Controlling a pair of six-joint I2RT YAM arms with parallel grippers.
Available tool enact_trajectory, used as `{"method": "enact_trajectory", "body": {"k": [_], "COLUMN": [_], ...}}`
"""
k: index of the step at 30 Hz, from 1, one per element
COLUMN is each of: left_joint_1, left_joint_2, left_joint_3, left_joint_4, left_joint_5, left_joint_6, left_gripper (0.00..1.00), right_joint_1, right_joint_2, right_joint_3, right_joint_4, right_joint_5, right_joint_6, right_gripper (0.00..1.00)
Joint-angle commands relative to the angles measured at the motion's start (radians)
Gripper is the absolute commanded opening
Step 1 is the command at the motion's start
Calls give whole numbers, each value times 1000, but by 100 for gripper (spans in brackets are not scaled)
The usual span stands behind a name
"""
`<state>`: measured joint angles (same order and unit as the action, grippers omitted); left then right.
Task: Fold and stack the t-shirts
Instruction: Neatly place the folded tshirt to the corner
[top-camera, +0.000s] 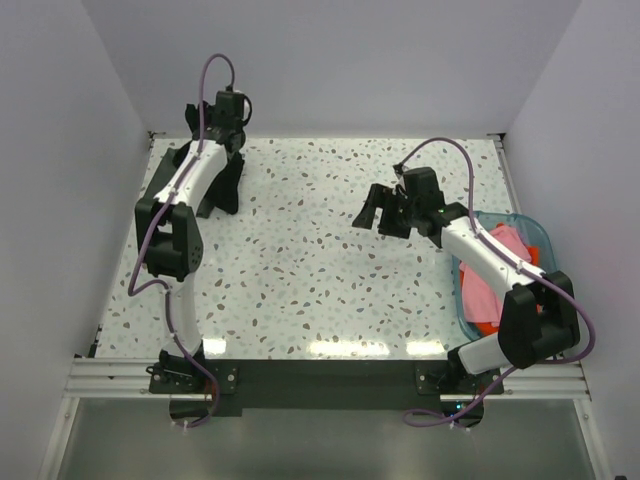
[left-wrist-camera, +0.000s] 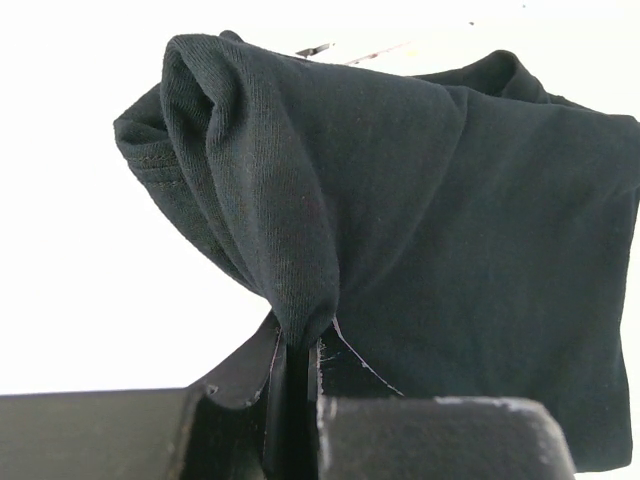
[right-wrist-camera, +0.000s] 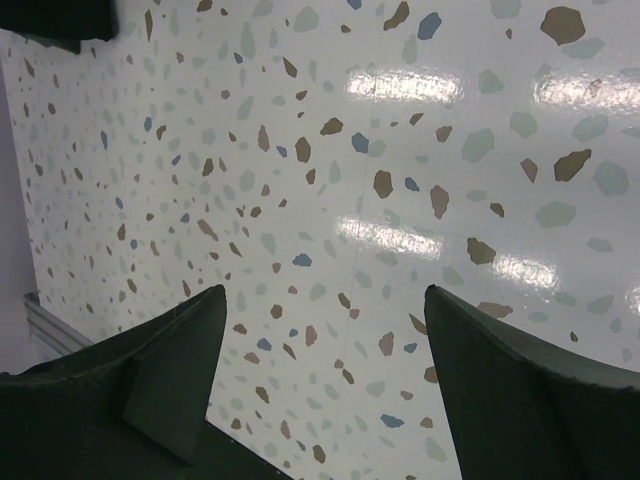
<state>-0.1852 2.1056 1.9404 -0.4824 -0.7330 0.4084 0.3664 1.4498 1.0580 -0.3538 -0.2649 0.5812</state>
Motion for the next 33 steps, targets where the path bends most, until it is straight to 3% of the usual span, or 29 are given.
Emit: {"method": "enact_trajectory", "body": {"k": [1,27,30,31,33], "left_joint_1": [29,136,185,210,246], "left_joint_2": [-53,-62,-23,-10,22], "left_joint_3": [57,77,94,116,167], "left_joint_4": [77,100,120,119,76], "left_joint_5": [-25,121,94,81,69], "left_joint_6": [43,10,-26,-75,-149], "left_gripper": [0,0,32,78,82], "right_joint_1": [6,6,8,8,8], "right_joint_2": [-23,-5,4,4,1], "right_joint_3": [51,71,71,71,80], "right_joint_4": [-19,-34,-36,-39,-53], "right_joint_5": [38,58,50,52,56], "right_joint_6": [-26,-34,-40,-44,-50], "right_gripper": [83,83,84,84,84]}}
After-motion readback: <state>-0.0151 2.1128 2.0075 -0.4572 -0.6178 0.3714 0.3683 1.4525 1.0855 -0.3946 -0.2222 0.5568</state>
